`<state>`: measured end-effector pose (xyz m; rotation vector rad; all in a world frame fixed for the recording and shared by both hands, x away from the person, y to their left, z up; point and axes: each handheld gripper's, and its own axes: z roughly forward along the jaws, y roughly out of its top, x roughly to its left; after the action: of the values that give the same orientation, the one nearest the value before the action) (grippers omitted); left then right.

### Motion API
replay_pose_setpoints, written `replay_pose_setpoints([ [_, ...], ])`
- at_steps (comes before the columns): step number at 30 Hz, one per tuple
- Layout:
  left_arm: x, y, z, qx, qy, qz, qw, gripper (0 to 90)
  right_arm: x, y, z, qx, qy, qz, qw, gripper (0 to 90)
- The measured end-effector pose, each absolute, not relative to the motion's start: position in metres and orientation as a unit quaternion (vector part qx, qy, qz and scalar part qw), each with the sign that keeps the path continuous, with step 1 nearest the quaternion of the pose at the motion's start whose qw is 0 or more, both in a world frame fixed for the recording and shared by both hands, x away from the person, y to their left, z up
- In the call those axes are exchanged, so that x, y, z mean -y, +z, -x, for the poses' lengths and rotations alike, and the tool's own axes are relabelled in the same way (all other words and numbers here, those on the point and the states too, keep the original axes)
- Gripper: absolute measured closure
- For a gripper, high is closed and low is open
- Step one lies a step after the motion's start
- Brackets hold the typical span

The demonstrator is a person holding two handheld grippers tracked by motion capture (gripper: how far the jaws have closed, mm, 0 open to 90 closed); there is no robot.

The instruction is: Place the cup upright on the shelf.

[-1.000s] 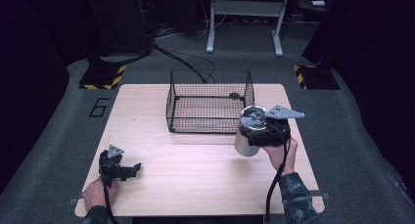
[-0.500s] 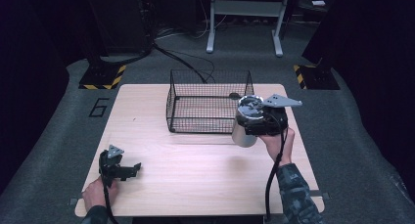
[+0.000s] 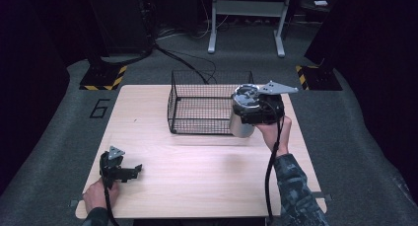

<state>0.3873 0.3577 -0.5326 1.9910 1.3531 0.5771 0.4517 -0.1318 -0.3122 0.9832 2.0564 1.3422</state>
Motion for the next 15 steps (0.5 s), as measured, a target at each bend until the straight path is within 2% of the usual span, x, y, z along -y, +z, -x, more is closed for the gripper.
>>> replay_pose_setpoints([
  [15,-0.358,-0.532,-0.387,-0.517,0.219,-0.761,0.327,0.0,0.114,-0.305,-0.482,-0.753,0.491,-0.364,0.245,3.6],
])
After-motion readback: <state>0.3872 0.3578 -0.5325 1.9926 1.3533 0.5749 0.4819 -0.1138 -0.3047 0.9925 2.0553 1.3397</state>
